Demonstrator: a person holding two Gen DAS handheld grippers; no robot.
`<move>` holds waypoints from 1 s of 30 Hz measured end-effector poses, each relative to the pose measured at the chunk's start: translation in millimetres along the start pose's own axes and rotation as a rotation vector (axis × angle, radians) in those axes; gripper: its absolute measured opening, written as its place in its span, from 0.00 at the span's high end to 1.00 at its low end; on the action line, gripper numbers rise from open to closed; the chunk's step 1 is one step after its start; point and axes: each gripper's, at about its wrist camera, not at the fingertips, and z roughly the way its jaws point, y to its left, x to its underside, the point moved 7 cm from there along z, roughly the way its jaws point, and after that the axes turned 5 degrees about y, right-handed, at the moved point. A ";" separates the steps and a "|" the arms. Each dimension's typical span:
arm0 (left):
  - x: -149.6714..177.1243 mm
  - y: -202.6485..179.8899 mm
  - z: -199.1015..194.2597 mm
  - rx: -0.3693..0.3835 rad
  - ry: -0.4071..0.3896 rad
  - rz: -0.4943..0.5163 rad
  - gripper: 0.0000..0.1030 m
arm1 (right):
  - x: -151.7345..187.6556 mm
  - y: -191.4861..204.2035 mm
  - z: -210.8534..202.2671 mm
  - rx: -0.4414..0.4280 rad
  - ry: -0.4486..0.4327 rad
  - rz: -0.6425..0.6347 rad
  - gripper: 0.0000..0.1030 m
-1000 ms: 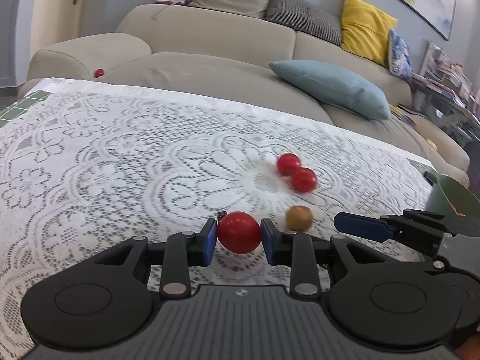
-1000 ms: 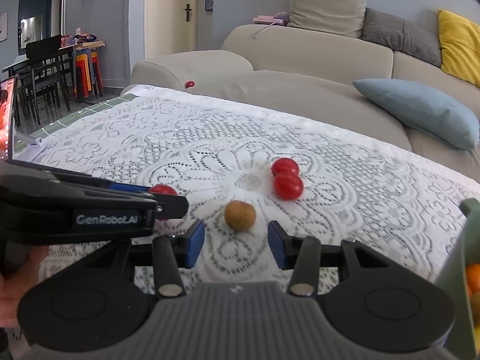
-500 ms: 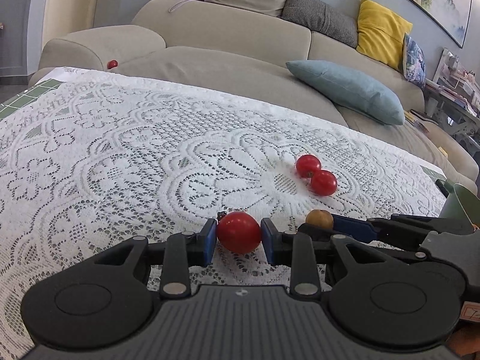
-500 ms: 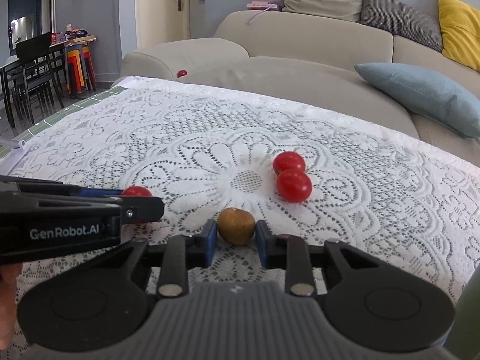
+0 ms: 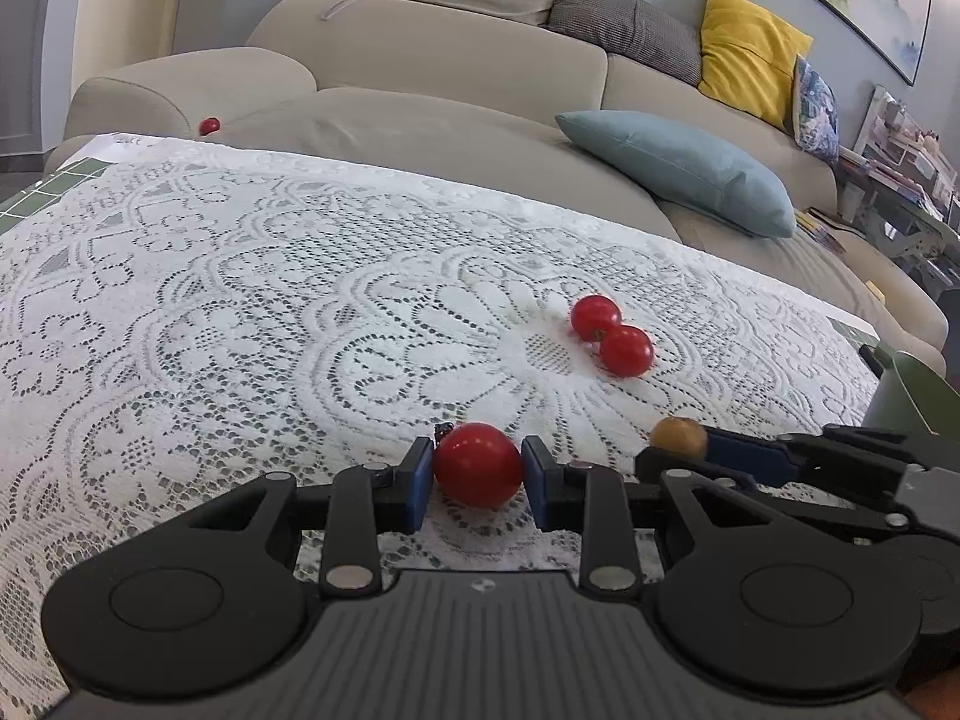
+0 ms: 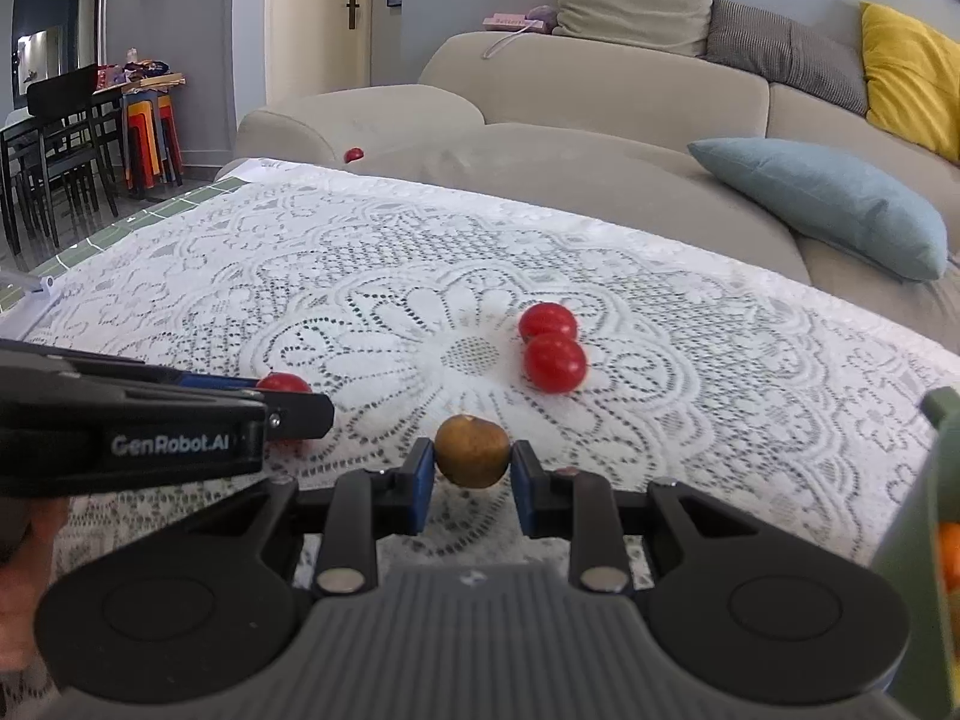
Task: Organize fruits
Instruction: 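Carry the red tomato and brown fruit into the green colander and release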
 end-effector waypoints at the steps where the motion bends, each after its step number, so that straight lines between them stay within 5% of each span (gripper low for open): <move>1: 0.3 -1.4 -0.3 0.001 0.003 0.004 0.66 | 0.5 -0.8 -3.9 0.004 -0.004 -0.005 0.77; 30: -5.8 -77.5 -49.7 0.076 -0.033 0.107 0.66 | 2.1 -41.4 -103.6 0.052 -0.115 -0.013 0.77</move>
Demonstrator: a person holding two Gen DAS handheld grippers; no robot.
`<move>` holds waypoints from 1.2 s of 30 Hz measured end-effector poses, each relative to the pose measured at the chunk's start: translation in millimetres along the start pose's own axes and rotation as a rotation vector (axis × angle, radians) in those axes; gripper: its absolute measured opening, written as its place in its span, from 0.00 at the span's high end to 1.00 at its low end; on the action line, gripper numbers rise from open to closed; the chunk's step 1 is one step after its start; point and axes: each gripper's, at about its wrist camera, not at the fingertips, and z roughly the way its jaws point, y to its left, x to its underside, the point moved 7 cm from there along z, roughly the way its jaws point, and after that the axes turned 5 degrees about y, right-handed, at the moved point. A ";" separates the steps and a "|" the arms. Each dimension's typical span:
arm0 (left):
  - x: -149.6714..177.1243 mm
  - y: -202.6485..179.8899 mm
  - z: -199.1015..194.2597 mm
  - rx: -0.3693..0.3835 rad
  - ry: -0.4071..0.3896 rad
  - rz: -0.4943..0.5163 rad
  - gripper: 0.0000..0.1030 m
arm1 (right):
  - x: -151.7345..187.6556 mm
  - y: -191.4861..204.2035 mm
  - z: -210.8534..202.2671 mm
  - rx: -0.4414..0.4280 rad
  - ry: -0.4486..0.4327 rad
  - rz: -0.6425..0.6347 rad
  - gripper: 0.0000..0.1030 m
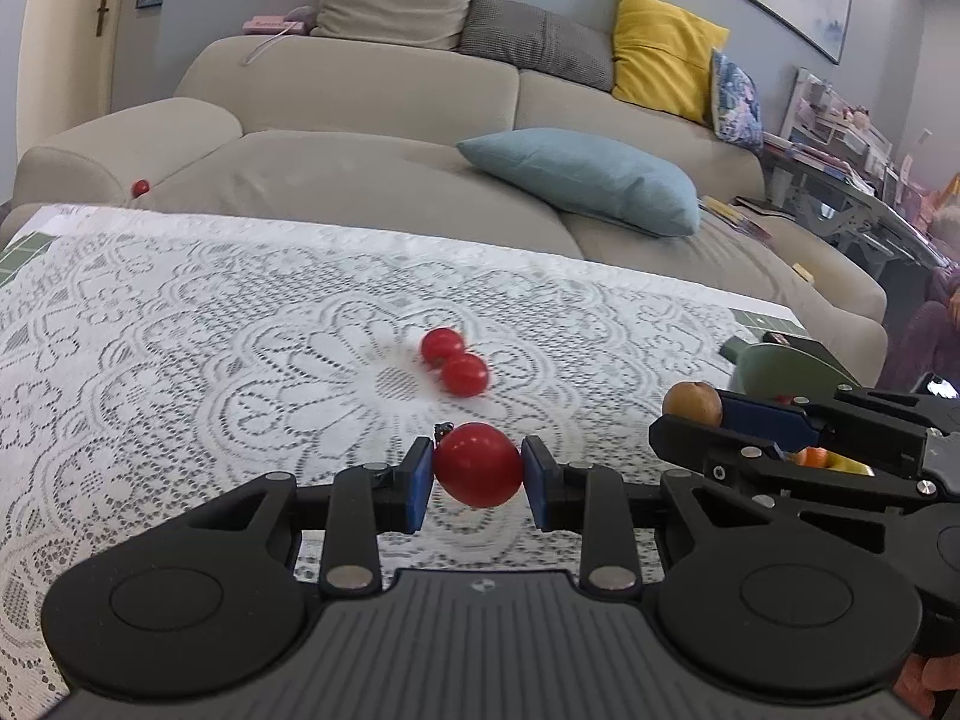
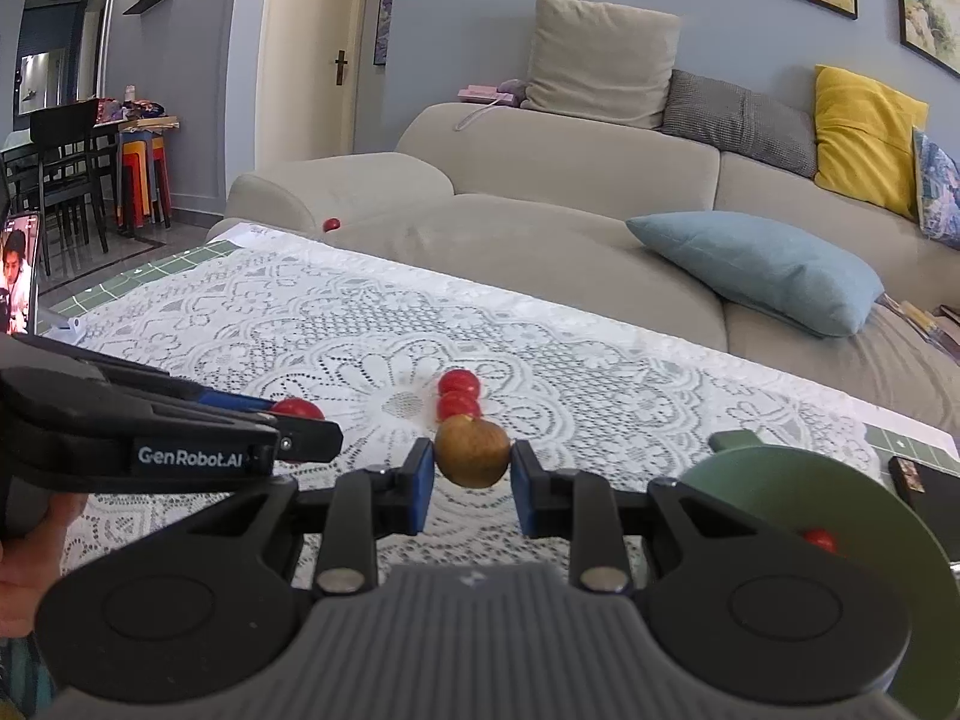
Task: Organize fruits
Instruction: 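Carry the red tomato and brown fruit into the green colander and release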
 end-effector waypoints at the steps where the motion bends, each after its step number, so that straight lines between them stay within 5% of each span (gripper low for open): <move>1: -0.5 -2.8 -0.5 0.002 -0.001 0.005 0.66 | 0.9 -2.4 -2.4 0.002 0.001 -0.001 0.77; 36: -27.6 -163.6 36.4 0.210 0.046 0.204 0.66 | 24.7 -138.8 -19.1 0.141 0.144 -0.049 0.77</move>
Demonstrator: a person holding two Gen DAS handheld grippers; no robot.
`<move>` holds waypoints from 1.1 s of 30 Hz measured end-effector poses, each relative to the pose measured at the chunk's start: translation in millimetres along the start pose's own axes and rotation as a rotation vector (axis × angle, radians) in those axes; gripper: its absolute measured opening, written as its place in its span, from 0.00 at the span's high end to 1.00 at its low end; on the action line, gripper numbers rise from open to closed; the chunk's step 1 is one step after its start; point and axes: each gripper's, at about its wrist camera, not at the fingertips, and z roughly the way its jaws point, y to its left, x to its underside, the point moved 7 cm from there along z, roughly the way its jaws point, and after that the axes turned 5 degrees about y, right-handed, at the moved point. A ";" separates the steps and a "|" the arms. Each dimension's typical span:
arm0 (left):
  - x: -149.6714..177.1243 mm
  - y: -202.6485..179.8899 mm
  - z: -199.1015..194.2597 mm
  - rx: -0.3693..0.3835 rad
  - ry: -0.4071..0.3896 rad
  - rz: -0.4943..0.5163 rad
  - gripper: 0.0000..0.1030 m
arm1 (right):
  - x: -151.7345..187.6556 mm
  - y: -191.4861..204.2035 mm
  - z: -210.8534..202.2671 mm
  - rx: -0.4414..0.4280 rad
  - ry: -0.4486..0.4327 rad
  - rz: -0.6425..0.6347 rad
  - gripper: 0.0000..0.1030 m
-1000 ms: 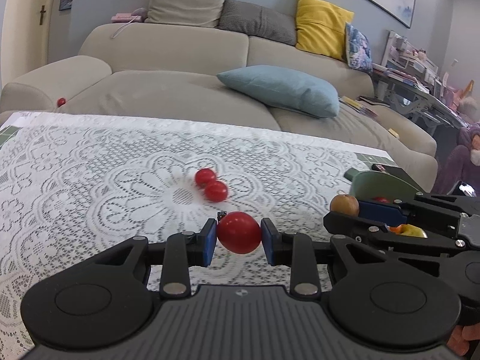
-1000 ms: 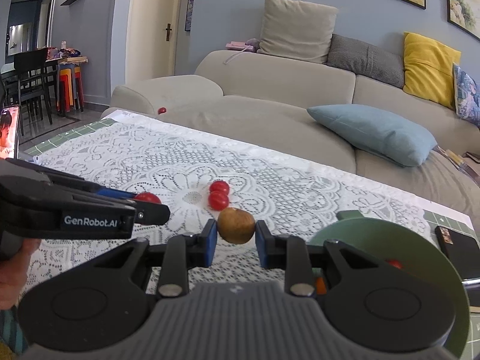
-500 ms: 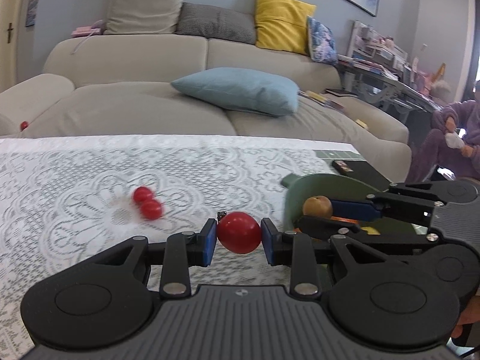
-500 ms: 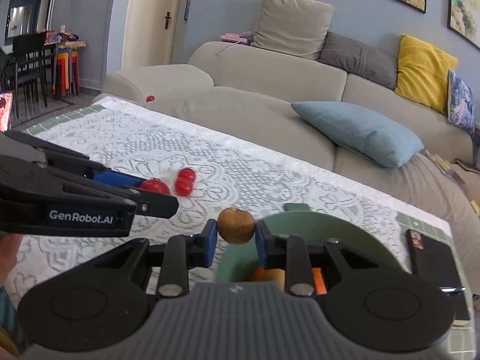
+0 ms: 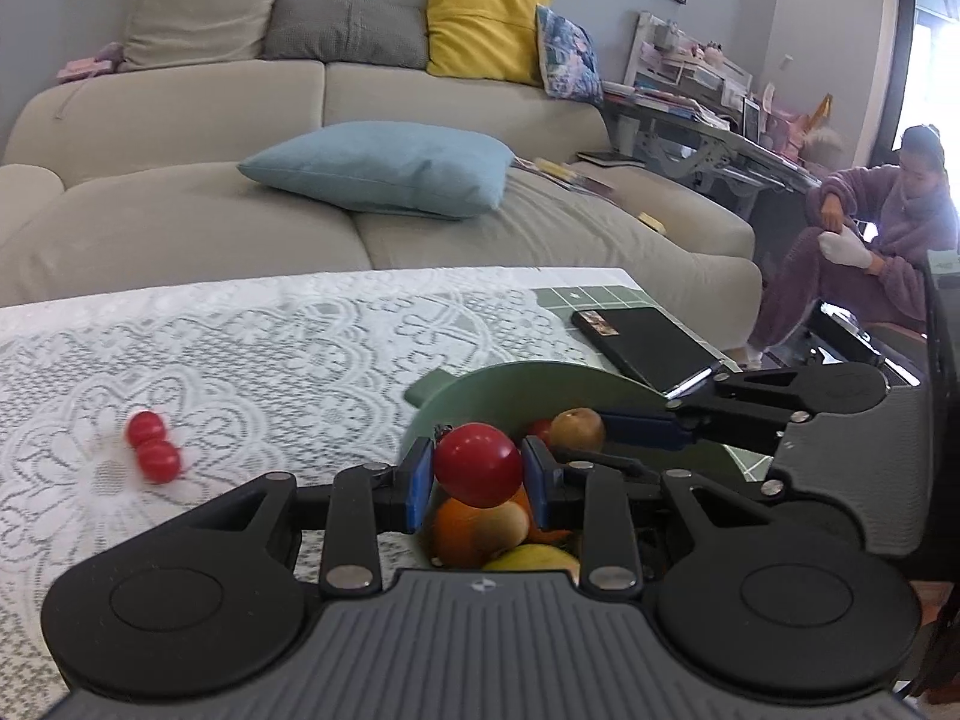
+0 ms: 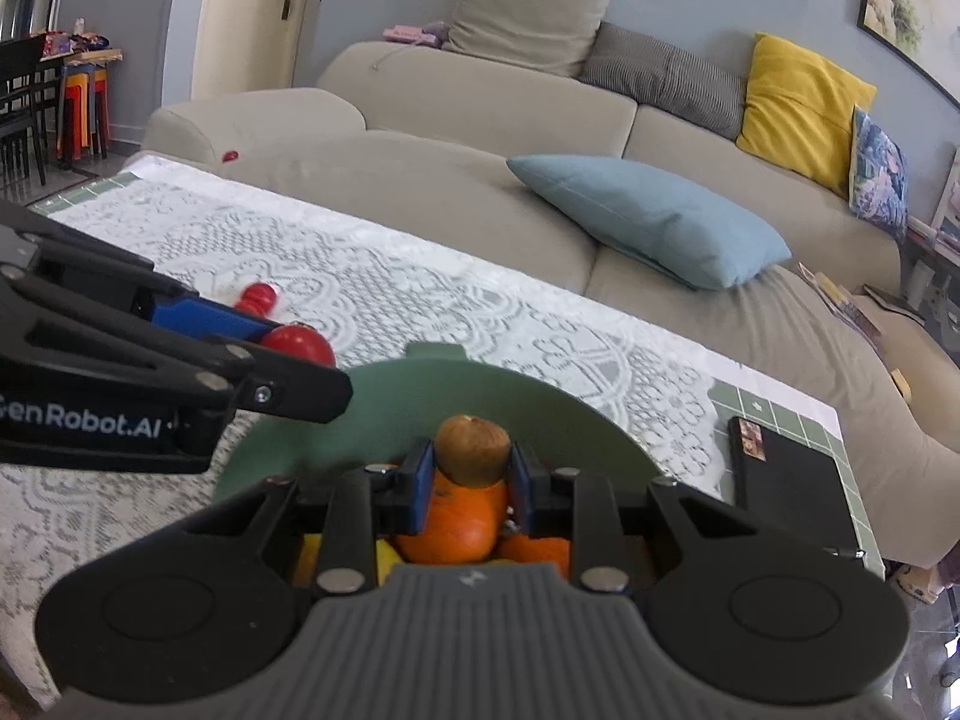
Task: Organize fruits
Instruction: 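Carry the red tomato and brown fruit into the green colander and release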
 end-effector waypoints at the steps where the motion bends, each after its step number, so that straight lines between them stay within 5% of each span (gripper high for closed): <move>1: -0.9 -1.6 3.6 0.005 0.005 0.000 0.66 | 0.6 -2.1 2.1 0.000 0.005 -0.002 0.77; 13: -3.6 -4.8 42.3 0.067 0.066 -0.002 0.66 | 8.8 -27.0 28.1 -0.030 0.070 0.018 0.77; 33: -6.5 3.0 72.8 0.057 0.129 -0.014 0.66 | 0.3 -33.9 59.1 -0.095 0.160 0.006 0.76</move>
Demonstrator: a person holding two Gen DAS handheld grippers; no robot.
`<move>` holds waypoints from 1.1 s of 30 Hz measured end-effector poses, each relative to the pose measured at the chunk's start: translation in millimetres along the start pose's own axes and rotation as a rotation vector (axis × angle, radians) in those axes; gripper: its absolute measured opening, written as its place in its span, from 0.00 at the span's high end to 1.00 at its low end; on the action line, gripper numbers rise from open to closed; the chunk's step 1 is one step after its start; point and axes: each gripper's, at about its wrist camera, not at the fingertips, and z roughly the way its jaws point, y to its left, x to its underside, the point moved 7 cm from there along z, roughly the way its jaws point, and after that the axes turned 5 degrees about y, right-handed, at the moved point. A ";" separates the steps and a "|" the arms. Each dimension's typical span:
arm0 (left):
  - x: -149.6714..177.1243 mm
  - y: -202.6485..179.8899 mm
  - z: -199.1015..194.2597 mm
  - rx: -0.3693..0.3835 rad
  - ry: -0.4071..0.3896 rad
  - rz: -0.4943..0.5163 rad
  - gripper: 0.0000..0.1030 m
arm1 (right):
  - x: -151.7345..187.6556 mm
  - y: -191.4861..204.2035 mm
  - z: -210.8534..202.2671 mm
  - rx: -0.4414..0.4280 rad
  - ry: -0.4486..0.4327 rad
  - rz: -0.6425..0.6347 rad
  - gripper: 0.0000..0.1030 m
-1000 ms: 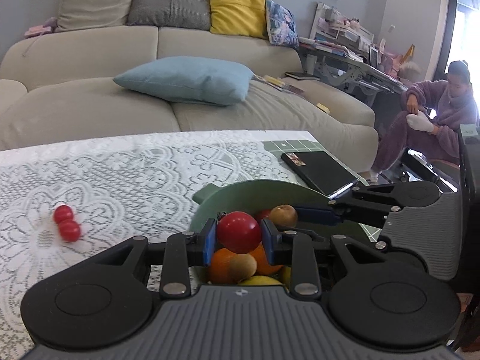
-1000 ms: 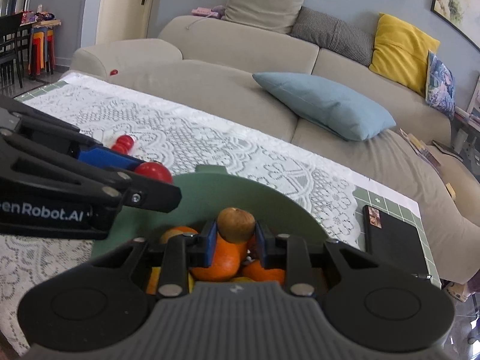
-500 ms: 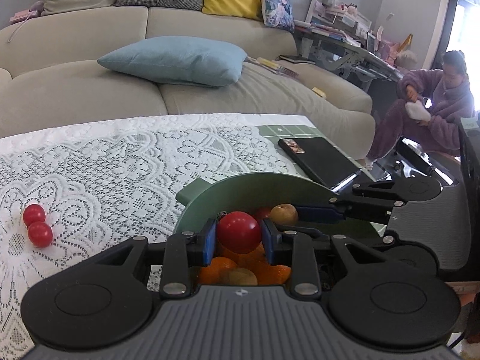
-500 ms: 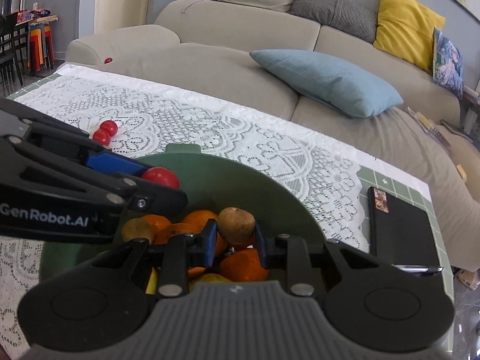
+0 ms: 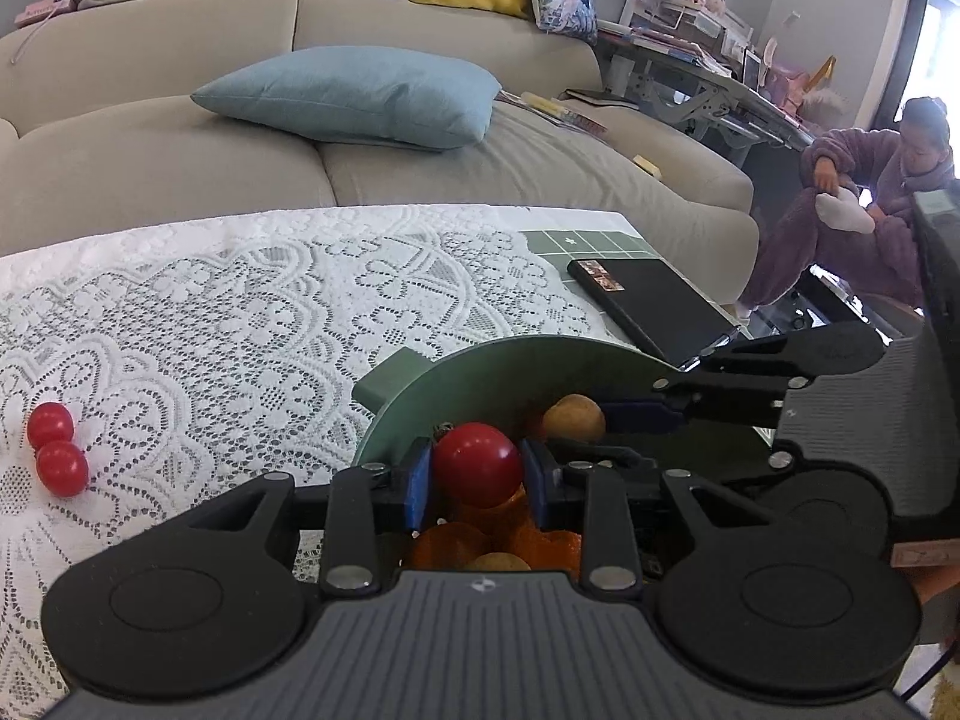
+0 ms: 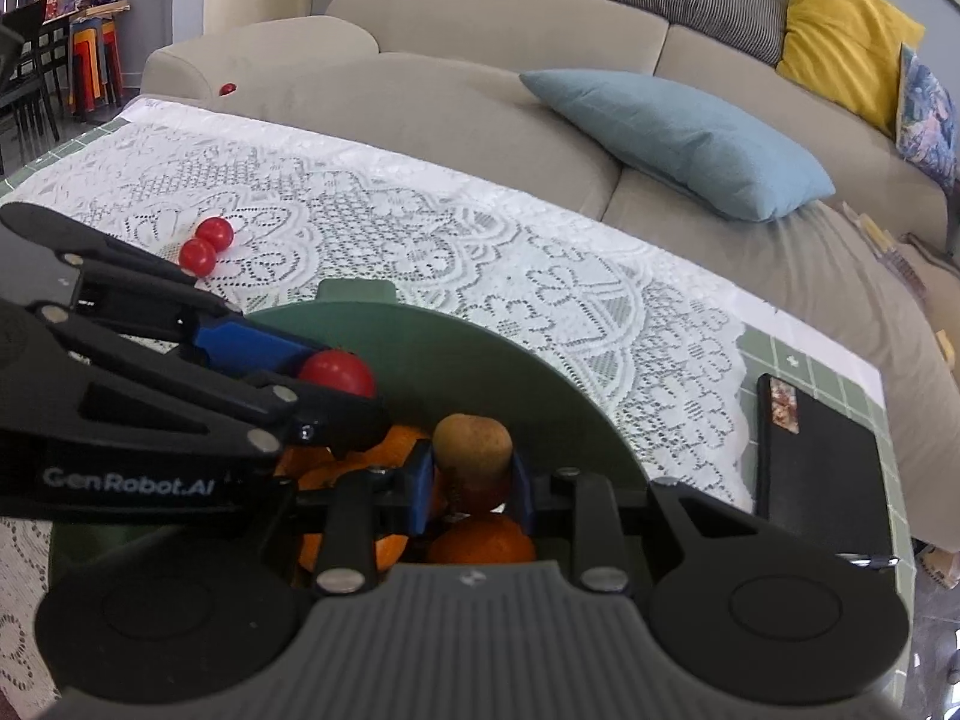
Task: Organize fruits
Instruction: 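Carry the red tomato and brown fruit into the green colander and release, then withdraw both open tools toward the last two red tomatoes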
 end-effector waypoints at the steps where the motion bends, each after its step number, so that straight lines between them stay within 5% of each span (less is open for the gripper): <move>1: 0.1 0.2 0.0 0.002 0.001 0.001 0.65 | 0.2 -0.1 0.6 -0.003 -0.001 0.004 0.75; 9: 1.9 0.7 -4.8 0.025 -0.005 -0.007 0.54 | 0.7 2.6 -3.2 0.002 0.002 -0.003 0.74; 18: 3.6 2.8 -25.7 0.019 -0.038 -0.025 0.52 | -1.6 6.6 -17.2 0.044 -0.024 -0.001 0.66; 26: 7.0 14.4 -50.1 -0.046 -0.073 -0.027 0.52 | -8.2 23.6 -37.0 0.057 -0.068 0.006 0.48; 33: 13.6 35.0 -75.4 -0.108 -0.118 -0.032 0.52 | -15.9 50.7 -52.7 0.052 -0.141 0.037 0.41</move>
